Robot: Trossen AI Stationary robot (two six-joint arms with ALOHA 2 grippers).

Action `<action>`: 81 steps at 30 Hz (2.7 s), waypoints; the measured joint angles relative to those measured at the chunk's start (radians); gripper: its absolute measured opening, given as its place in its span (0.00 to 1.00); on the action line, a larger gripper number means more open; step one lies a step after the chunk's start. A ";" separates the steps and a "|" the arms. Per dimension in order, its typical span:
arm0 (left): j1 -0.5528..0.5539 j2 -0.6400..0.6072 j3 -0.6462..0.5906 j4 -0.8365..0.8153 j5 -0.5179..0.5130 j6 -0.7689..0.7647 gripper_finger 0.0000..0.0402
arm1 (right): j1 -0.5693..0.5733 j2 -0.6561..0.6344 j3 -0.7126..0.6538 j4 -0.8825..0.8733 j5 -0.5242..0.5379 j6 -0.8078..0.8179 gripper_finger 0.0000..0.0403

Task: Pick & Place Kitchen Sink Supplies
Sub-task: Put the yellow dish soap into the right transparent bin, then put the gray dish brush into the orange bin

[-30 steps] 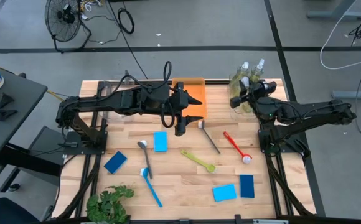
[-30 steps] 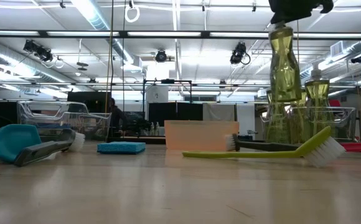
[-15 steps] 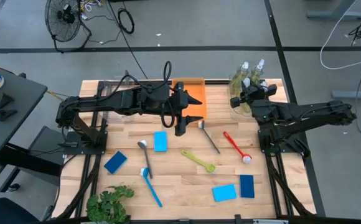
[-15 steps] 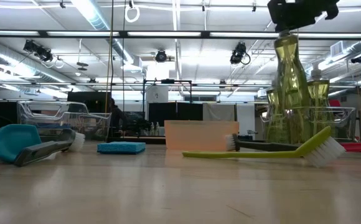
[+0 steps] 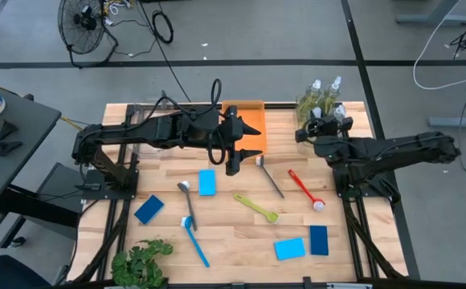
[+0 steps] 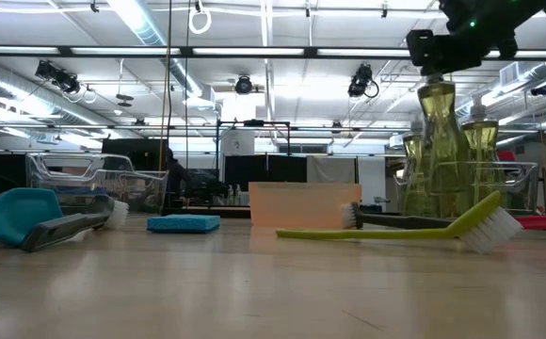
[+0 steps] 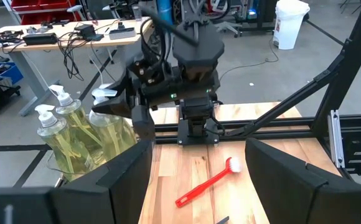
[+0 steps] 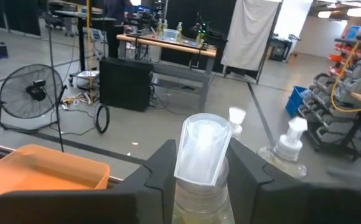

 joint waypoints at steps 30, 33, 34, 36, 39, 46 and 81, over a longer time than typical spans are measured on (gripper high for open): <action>0.000 0.000 0.000 0.000 0.000 0.001 0.66 | -0.052 0.000 -0.075 0.029 -0.126 0.104 0.40; 0.000 0.000 0.000 0.000 0.000 0.001 0.66 | -0.052 0.000 -0.075 0.029 -0.124 0.101 0.45; 0.000 0.000 0.000 0.000 0.000 0.001 0.66 | -0.052 0.000 -0.075 0.032 -0.122 0.101 0.46; 0.000 0.000 0.000 0.000 0.000 0.001 0.66 | -0.052 0.000 -0.075 0.035 -0.121 0.100 0.50; 0.000 0.000 0.000 0.000 0.000 0.002 0.66 | -0.051 0.000 -0.075 0.038 -0.121 0.079 0.54; 0.000 0.000 0.000 0.000 0.000 0.002 0.66 | -0.049 -0.011 -0.075 0.158 -0.118 -0.167 0.63; -0.043 0.000 0.000 -0.010 0.028 0.002 0.66 | 0.414 -0.117 -0.076 1.096 0.019 -1.094 0.66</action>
